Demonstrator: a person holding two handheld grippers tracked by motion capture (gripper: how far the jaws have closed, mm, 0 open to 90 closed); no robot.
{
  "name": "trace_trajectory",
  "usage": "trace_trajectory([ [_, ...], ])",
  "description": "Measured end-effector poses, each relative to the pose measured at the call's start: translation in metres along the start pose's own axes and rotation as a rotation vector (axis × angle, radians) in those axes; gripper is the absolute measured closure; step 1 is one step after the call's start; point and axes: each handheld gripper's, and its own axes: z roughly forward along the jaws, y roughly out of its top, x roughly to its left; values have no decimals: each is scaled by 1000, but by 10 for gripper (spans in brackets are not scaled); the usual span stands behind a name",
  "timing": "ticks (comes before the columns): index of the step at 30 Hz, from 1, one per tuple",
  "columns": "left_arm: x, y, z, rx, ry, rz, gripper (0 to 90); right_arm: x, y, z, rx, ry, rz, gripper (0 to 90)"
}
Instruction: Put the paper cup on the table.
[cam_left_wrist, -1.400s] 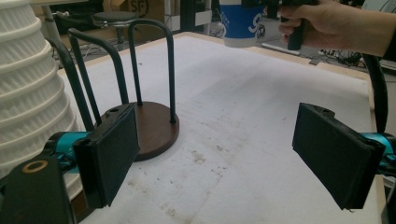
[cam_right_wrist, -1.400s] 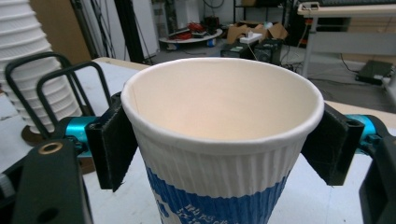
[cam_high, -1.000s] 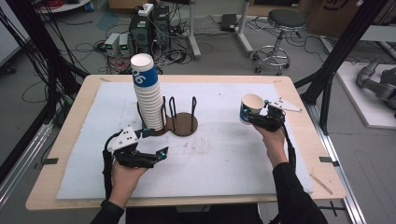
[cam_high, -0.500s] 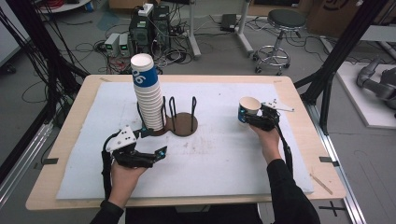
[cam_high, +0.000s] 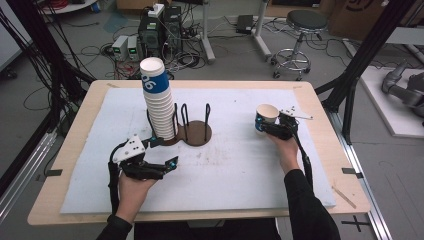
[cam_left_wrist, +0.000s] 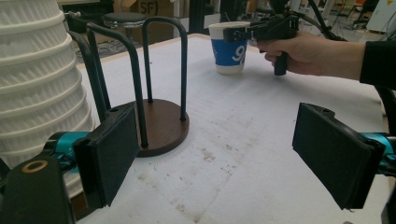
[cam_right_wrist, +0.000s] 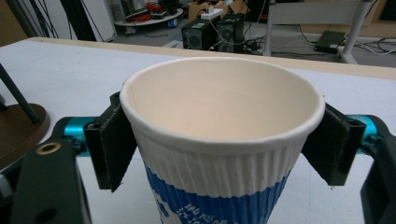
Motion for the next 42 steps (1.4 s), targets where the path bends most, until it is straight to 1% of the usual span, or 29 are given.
trace_trajectory([
  [2, 0, 0, 0, 1, 2, 2, 148, -1, 0, 0, -2, 0, -4, 203],
  [3, 0, 0, 0, 2, 2, 1, 148, 0, 0, -1, 4, 1, 5, 203],
  [5, 0, 0, 0, 2, 0, 1, 148, 0, 1, -2, 14, 0, 6, 203],
  [6, 0, 0, 0, 3, -1, 0, 148, 0, 1, -3, 19, 0, -2, 203],
  [8, -1, 0, 0, 3, -3, 1, 148, 1, 1, -4, 34, -1, -3, 202],
  [10, -1, 0, 1, 5, -4, 3, 148, 2, 2, -6, 47, -10, -12, 200],
  [11, -1, 0, 2, 7, -4, 5, 148, 3, 2, -6, 53, -14, -10, 199],
  [13, -2, 0, 2, 9, -8, 7, 148, 4, 2, -8, 56, -18, -21, 199],
  [17, -2, 0, 3, 11, -11, 6, 148, 5, 1, -9, 64, -21, -19, 186],
  [20, -3, 0, 3, 13, -11, 8, 148, 6, 1, -10, 83, -24, -35, 179],
  [24, -3, 0, 4, 13, -11, 7, 148, 10, 2, -12, 120, -30, -39, 176],
  [30, -4, 1, 5, 16, -20, 11, 148, 14, 2, -14, 147, -67, -30, 176],
  [35, -3, 1, 5, 18, -20, 7, 148, 18, 3, -18, 175, -101, -43, 176],
  [37, -3, 1, 5, 19, -20, 5, 148, 19, 3, -20, 178, -95, -33, 176],
  [39, -3, 1, 5, 18, -22, 8, 148, 21, 4, -22, 192, -105, -45, 176],
  [42, -3, 1, 5, 16, -24, 9, 148, 22, 5, -26, 200, -105, -37, 176],
])
